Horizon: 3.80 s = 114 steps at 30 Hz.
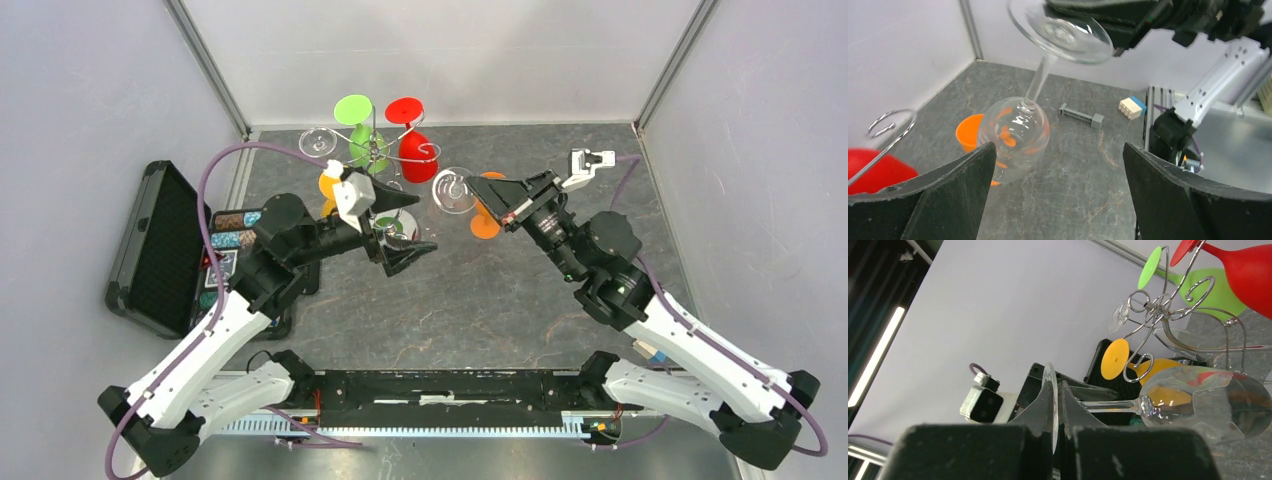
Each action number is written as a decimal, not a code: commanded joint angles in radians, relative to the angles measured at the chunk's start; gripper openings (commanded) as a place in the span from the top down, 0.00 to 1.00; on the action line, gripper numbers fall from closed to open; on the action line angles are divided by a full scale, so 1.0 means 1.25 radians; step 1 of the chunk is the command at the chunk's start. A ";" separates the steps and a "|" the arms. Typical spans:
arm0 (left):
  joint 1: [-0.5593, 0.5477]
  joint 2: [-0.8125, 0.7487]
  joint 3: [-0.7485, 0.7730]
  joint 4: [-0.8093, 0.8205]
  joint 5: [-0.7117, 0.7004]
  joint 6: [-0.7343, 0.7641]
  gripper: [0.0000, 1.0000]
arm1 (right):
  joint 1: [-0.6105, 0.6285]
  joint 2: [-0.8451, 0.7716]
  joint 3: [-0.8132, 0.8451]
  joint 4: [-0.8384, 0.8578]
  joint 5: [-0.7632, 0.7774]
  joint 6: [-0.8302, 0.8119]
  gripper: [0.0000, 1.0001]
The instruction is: Take the wine glass off the wine glass rack
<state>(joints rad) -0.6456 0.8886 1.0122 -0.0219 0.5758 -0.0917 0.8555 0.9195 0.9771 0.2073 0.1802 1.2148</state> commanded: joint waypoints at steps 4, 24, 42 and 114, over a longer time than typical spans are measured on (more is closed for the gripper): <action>-0.047 0.052 0.007 0.156 0.082 0.218 0.00 | -0.001 -0.066 -0.021 0.021 -0.054 -0.009 1.00; -0.079 0.166 -0.042 0.369 0.102 0.094 0.54 | 0.000 -0.075 -0.079 0.102 -0.090 0.053 1.00; -0.079 0.156 -0.068 0.388 0.110 0.081 0.65 | -0.001 -0.074 -0.088 0.131 -0.091 0.072 1.00; -0.079 0.065 -0.067 0.505 -0.525 -0.706 0.98 | 0.010 0.081 -0.265 0.667 -0.208 0.063 0.67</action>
<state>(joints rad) -0.7418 0.9752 0.9344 0.5110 -0.1173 -0.9684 0.8627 1.0294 0.6548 0.9234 -0.1024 1.2594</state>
